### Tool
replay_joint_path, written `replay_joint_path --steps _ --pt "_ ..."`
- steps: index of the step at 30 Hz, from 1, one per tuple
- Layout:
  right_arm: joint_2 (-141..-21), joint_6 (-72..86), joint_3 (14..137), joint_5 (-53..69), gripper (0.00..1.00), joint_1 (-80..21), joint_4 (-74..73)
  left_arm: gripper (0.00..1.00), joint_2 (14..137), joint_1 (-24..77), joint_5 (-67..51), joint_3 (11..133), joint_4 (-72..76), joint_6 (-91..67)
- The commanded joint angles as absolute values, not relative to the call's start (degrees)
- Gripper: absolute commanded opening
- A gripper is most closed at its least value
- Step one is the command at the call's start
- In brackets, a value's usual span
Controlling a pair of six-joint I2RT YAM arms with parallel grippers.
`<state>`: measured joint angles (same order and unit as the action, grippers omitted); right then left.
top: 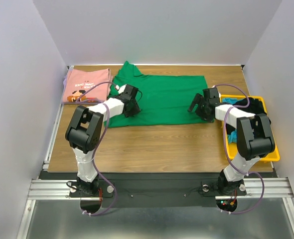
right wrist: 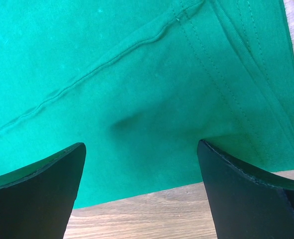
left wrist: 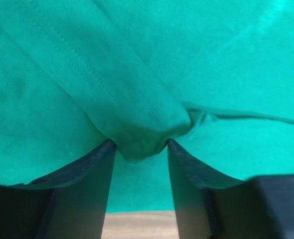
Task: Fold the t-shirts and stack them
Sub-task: Fold the tshirt
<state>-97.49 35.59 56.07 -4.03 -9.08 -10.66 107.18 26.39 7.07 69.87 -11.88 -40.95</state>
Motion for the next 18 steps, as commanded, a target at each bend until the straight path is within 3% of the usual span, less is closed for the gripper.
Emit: replay_joint_path --steps 1,2,5,14,18 --pt "-99.49 35.77 54.32 -5.36 1.0 -9.49 -10.19 0.46 109.16 26.19 9.31 74.0 -12.13 -40.26" --pt "-99.32 35.77 54.14 -5.62 1.0 -9.49 -10.11 0.3 110.03 26.1 10.1 75.66 -13.35 -40.25" --pt "-99.14 35.77 54.05 -5.8 1.0 -9.49 -10.11 0.0 110.48 25.84 10.81 77.95 -14.06 -40.08" --pt "-99.4 35.6 53.79 -5.62 1.0 -9.41 -10.2 0.0 111.44 25.93 11.78 83.13 -13.36 -34.21" --pt "-99.75 35.42 53.97 -5.27 1.0 -9.49 -10.2 0.0 117.06 26.02 9.93 90.77 -13.09 -27.79"
